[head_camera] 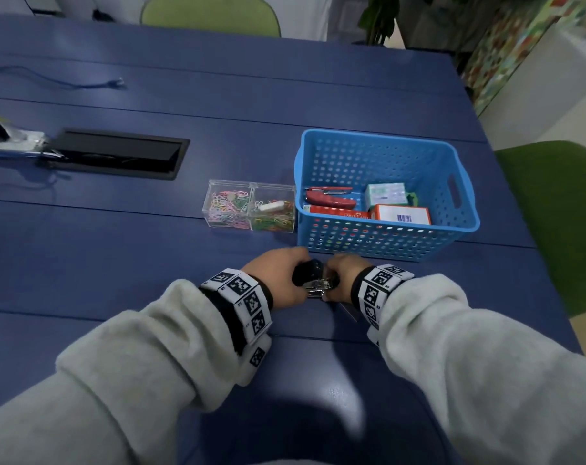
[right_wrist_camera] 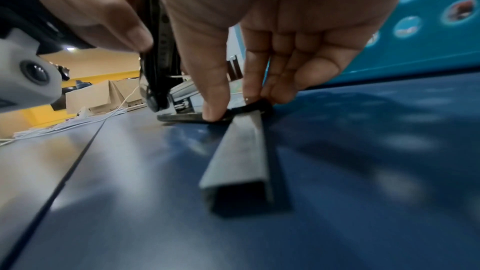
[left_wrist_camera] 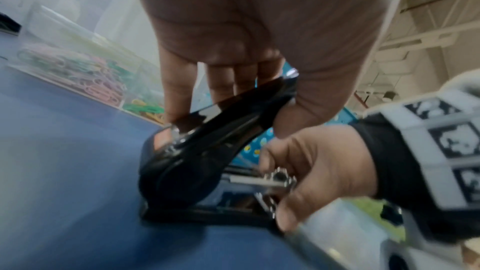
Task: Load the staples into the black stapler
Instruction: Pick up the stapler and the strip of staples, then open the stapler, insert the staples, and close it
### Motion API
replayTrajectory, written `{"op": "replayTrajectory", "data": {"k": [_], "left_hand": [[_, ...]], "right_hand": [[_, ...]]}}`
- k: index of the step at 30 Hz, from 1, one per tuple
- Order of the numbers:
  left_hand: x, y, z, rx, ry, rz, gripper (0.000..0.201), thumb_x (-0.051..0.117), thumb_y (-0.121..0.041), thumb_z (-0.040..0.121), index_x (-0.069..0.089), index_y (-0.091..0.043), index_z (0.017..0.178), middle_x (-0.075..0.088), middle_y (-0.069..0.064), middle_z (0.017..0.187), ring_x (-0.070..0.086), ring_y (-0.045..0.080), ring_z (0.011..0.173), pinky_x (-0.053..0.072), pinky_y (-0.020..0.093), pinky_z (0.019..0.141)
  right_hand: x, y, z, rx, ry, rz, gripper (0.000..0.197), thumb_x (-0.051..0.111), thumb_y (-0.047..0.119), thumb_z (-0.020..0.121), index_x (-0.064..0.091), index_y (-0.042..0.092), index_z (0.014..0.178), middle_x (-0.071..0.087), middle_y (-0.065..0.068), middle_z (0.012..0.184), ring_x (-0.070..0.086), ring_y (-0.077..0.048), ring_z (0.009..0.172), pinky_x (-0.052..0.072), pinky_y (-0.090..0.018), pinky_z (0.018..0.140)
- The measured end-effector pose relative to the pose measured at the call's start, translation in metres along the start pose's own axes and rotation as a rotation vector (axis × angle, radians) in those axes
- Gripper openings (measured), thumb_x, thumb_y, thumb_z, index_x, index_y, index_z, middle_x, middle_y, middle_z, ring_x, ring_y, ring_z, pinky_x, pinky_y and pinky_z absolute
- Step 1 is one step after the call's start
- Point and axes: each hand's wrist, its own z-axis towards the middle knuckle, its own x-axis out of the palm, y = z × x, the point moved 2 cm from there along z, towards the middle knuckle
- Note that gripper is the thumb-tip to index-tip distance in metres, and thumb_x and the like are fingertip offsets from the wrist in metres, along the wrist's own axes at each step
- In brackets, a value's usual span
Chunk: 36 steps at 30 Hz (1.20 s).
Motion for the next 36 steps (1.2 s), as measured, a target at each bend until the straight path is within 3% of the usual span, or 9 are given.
{"op": "replayTrajectory", "data": {"k": [5,11,16,19,23,26,31,34,36], "left_hand": [[-0.021,0.010,-0.016,0.003,-0.121,-0.138,0.025,0.067,-0.013,0.069,0.050,-0.022,0.085,0.062,0.001,0.081,0.056,0.020,0.072,0.051,0.032,0.070],[-0.043,0.055,-0.036,-0.107,-0.196,-0.111,0.026,0.071,-0.014,0.069,0.051,-0.022,0.082,0.065,0.002,0.079,0.060,0.023,0.073,0.049,0.034,0.071],[-0.041,0.082,-0.036,-0.273,-0.100,0.050,0.027,0.066,-0.019,0.072,0.040,-0.025,0.069,0.055,-0.002,0.070,0.054,0.024,0.070,0.044,0.033,0.066],[-0.034,0.087,-0.032,-0.332,-0.022,0.164,0.023,0.064,-0.023,0.073,0.041,-0.021,0.077,0.053,0.002,0.083,0.051,0.026,0.081,0.045,0.036,0.073],[-0.021,0.079,-0.026,-0.266,0.029,0.256,0.022,0.063,-0.030,0.076,0.049,-0.023,0.091,0.055,0.005,0.105,0.051,0.028,0.104,0.046,0.040,0.089],[-0.012,0.068,-0.019,-0.199,0.093,0.267,0.042,0.063,-0.033,0.078,0.048,-0.028,0.117,0.055,0.003,0.121,0.049,0.027,0.114,0.045,0.041,0.095],[-0.004,0.052,-0.012,-0.092,0.144,0.249,0.054,0.061,-0.025,0.081,0.041,-0.040,0.129,0.053,0.003,0.122,0.050,0.028,0.117,0.045,0.041,0.096],[-0.001,0.050,-0.011,-0.064,0.165,0.253,0.051,0.058,-0.020,0.083,0.044,-0.041,0.128,0.052,0.004,0.126,0.048,0.028,0.119,0.044,0.042,0.100],[-0.001,0.050,-0.010,-0.054,0.173,0.253,0.050,0.057,-0.019,0.084,0.046,-0.041,0.127,0.051,0.005,0.126,0.047,0.029,0.120,0.043,0.042,0.101]], "right_hand": [[0.002,-0.005,-0.006,0.019,-0.003,0.029,0.037,0.073,0.032,0.074,0.060,0.013,0.102,0.061,-0.008,0.113,0.058,-0.026,0.101,0.046,-0.030,0.082],[0.001,-0.004,-0.009,0.028,-0.018,0.050,0.033,0.073,0.031,0.074,0.061,0.014,0.100,0.063,-0.007,0.110,0.058,-0.024,0.099,0.047,-0.031,0.082],[0.000,-0.001,-0.009,0.035,-0.004,0.018,0.035,0.072,0.031,0.075,0.059,0.014,0.103,0.060,-0.007,0.113,0.057,-0.024,0.101,0.046,-0.030,0.083],[-0.001,0.001,-0.010,0.034,0.004,0.010,0.036,0.072,0.030,0.076,0.059,0.013,0.105,0.060,-0.008,0.114,0.057,-0.025,0.101,0.046,-0.031,0.084],[-0.001,0.002,-0.011,0.043,0.014,0.019,0.036,0.072,0.030,0.076,0.058,0.013,0.105,0.060,-0.008,0.113,0.058,-0.024,0.101,0.047,-0.031,0.084],[-0.003,0.003,-0.013,0.041,0.019,0.032,0.037,0.072,0.029,0.076,0.058,0.014,0.106,0.060,-0.007,0.114,0.058,-0.024,0.101,0.047,-0.031,0.086],[0.000,-0.005,-0.023,0.084,-0.018,0.075,0.043,0.075,0.032,0.072,0.055,0.015,0.107,0.054,-0.007,0.113,0.056,-0.024,0.098,0.047,-0.031,0.084],[0.002,-0.013,-0.035,0.134,0.019,0.022,0.028,0.073,0.034,0.074,0.050,0.020,0.079,0.051,0.001,0.087,0.049,-0.020,0.084,0.041,-0.026,0.069],[0.006,-0.014,-0.043,0.147,0.077,-0.008,0.040,0.071,0.032,0.076,0.035,0.027,0.061,0.040,0.009,0.068,0.047,-0.019,0.079,0.036,-0.024,0.058]]}}
